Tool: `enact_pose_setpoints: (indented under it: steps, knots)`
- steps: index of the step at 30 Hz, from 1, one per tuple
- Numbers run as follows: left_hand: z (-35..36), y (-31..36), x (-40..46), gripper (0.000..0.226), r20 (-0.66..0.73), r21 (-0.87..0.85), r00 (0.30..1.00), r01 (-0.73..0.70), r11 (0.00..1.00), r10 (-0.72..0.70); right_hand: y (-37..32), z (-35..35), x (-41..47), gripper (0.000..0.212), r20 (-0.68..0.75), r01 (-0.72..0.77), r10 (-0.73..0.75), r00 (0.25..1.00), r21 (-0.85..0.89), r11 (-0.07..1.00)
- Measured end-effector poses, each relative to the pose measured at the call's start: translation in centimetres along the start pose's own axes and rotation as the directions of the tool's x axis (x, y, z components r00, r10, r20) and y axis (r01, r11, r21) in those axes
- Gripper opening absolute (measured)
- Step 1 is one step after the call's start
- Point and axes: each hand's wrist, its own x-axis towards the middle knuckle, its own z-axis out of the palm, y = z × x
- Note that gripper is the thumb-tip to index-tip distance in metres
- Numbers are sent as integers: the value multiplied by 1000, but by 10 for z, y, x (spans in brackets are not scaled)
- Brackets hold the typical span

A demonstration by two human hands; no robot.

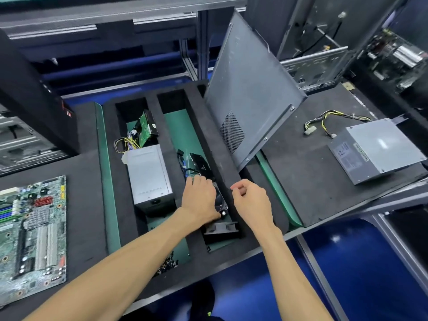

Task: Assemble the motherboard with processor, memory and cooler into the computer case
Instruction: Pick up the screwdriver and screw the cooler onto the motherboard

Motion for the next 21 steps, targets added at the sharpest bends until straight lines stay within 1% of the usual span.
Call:
enact_pose_setpoints:
  steps: [3,5,7,8,10,12,13,15,16,17,19,21]
  knots:
    - [-16,-4,0,81,-42,-76,999,28,997,-32,-1,-2,2,11,-42,5,-4,999,37,999]
    - [-29,-6,0,84,-78,-100,997,12,995,-20,-5,-3,3,9,-82,12,-2,997,117,993]
    - [-40,-10,-2,85,-112,-111,994,-6,994,-7,-11,-6,4,20,-111,10,16,994,234,972]
    - [-46,-13,-3,86,-130,-114,991,-13,993,-2,-14,-7,4,28,-101,1,30,994,295,955]
    - [-56,-18,-8,87,-178,-122,984,-18,992,-4,-23,-10,3,42,-33,-36,53,998,381,924]
    - [-68,-22,-13,95,-218,-176,975,-7,984,-32,-33,-12,1,47,61,-81,61,996,426,901]
    - [-74,-23,-16,100,-224,-235,973,1,972,-55,-37,-12,0,46,105,-100,58,993,452,887]
    - [-84,-26,-21,104,-189,-399,977,18,917,-101,-44,-14,0,37,175,-132,45,984,522,843]
    - [-88,-28,-23,102,-155,-484,982,21,875,-109,-47,-16,0,30,200,-149,41,979,559,816]
    - [-92,-32,-26,98,-124,-559,987,18,829,-105,-49,-19,-1,29,220,-160,33,975,591,791]
    - [-102,-42,-32,82,-97,-675,991,4,738,-95,-52,-27,-3,33,245,-157,-2,969,624,766]
    - [-111,-57,-37,51,-133,-792,983,-30,610,-125,-56,-35,-6,38,275,-150,-44,960,644,750]
